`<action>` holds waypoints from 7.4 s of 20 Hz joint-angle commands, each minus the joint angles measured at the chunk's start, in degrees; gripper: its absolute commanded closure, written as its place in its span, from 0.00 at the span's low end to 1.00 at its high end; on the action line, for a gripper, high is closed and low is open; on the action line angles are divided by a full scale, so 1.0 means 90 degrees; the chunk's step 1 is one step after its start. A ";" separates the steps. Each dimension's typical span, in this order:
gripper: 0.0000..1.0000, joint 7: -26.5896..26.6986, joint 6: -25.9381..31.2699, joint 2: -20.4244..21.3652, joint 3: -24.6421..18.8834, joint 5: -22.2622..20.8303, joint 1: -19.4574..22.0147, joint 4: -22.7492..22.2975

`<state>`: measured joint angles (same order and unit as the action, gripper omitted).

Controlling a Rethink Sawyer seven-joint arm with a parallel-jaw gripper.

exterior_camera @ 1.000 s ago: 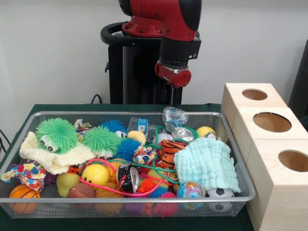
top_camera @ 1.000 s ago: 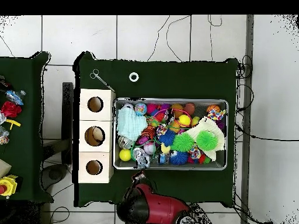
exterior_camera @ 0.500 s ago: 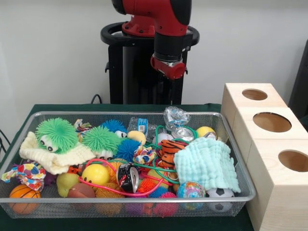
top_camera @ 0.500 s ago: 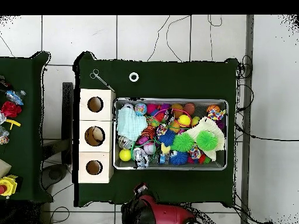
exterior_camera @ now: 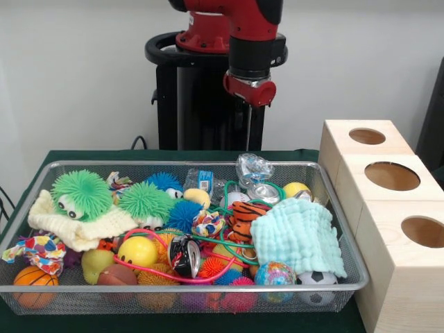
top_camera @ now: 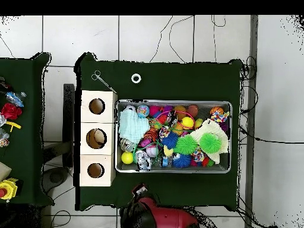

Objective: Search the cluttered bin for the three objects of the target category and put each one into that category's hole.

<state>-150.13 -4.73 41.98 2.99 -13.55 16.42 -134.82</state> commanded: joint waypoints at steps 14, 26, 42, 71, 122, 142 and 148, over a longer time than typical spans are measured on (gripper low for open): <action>0.00 0.0127 -0.0667 -0.0795 -0.0465 -0.1743 0.1020 0.0824; 0.00 0.0024 -0.0358 -0.0338 -0.1088 -0.1884 0.1385 0.0929; 0.00 0.0067 -0.0711 -0.0627 -0.1343 -0.2240 0.1532 0.1490; 0.00 -0.0382 -0.2062 -0.1012 -0.2330 -0.2862 0.2330 0.1359; 1.00 -0.0161 -0.1346 -0.1477 -0.0817 -0.1830 0.1525 0.1510; 1.00 -0.0545 0.0359 0.1060 -0.1388 -0.0949 0.1049 0.1134; 1.00 -0.0533 0.0317 0.0965 -0.1377 -0.0732 0.0905 0.1262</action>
<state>-150.13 -3.03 51.00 -4.36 -23.53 25.45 -127.14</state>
